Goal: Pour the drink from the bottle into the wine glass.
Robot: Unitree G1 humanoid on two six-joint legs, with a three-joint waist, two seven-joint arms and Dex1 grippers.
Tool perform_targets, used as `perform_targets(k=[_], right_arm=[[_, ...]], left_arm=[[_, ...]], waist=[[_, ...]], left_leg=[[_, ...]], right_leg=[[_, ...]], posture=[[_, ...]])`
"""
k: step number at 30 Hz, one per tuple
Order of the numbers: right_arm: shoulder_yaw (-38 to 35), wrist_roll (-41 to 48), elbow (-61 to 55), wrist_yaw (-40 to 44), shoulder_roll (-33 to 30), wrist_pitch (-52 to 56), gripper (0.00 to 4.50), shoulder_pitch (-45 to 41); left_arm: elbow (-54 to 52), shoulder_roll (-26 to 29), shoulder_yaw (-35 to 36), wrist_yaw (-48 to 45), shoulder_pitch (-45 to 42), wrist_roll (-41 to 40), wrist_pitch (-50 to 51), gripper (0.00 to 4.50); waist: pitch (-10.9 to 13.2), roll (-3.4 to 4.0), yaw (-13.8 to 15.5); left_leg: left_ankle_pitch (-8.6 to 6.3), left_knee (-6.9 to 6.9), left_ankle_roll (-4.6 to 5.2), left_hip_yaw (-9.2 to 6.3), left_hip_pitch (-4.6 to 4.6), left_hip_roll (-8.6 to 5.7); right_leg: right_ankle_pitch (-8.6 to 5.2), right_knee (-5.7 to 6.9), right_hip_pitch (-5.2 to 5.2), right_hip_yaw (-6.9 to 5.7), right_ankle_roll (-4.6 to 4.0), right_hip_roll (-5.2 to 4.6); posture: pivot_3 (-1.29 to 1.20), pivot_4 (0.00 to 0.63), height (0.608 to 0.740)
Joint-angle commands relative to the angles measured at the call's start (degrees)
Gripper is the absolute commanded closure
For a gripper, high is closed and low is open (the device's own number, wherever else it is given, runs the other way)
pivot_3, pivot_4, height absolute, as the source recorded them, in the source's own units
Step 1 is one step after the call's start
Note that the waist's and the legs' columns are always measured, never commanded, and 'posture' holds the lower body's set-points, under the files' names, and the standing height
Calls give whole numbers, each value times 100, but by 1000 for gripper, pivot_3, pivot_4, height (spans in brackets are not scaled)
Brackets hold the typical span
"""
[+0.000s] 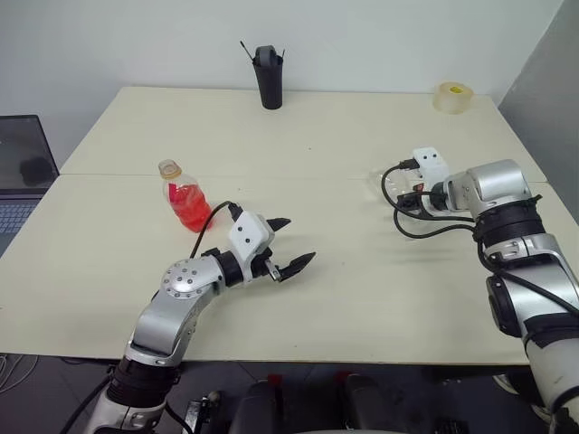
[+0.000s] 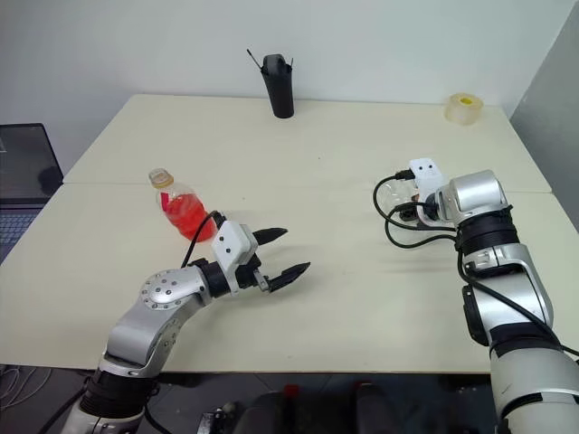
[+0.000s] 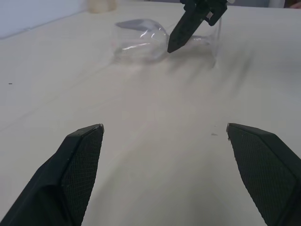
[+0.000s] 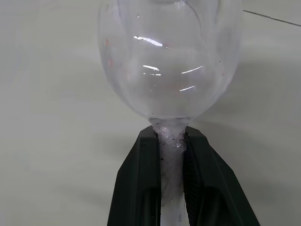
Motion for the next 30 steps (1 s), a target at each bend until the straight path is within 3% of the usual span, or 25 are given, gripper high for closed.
perform_targets(k=[1,5,8,12,18,24,30], right_arm=[[-369,173,-1059,62,2,-235,4194,-23],[-789,360,-2462,-228,513,-1042,4195,573],[-697,149,-2868,-660,1233,-2386,4195,1122],[-738,-47,-2081,-1462,2450,-3975,4195,1494],[-347,-610,-698,-1979,3339,-5419,4195,1438],[-370,-825,72,-2184,3568,-5977,4197,1357],[-402,-852,-646,-1886,3068,-5447,4204,2020]], left_arm=[[-11,-12,148,107,-151,40,-115,0],[92,-46,294,269,-227,19,-76,0],[204,-44,400,359,-267,30,-85,0],[263,-106,471,514,-379,12,36,0],[38,-14,691,519,-291,-200,349,0],[78,52,709,479,-229,-139,328,0],[264,65,700,423,-311,-103,233,0]], waist=[[3,5,-13],[3,5,-43],[3,5,-45],[3,5,-49],[3,5,-60],[2,5,-106],[-1,5,-69]], left_leg=[[0,0,0,0,0,0],[0,-1,0,-2,-2,9],[0,0,-1,-6,-1,13],[2,0,-3,-4,-1,10],[14,1,-25,-4,-1,3],[15,-1,-28,-7,6,6],[15,-2,-28,-8,12,3]], right_leg=[[0,1,-1,0,0,0],[0,5,-6,2,0,0],[0,7,-4,-1,0,0],[0,10,-6,-1,0,0],[0,7,-6,-3,0,0],[0,11,-5,-4,0,1],[0,10,5,-5,0,0]], posture=[[0,150,740],[0,150,740],[0,150,740],[0,150,740],[0,150,740],[0,150,740],[0,150,740]])
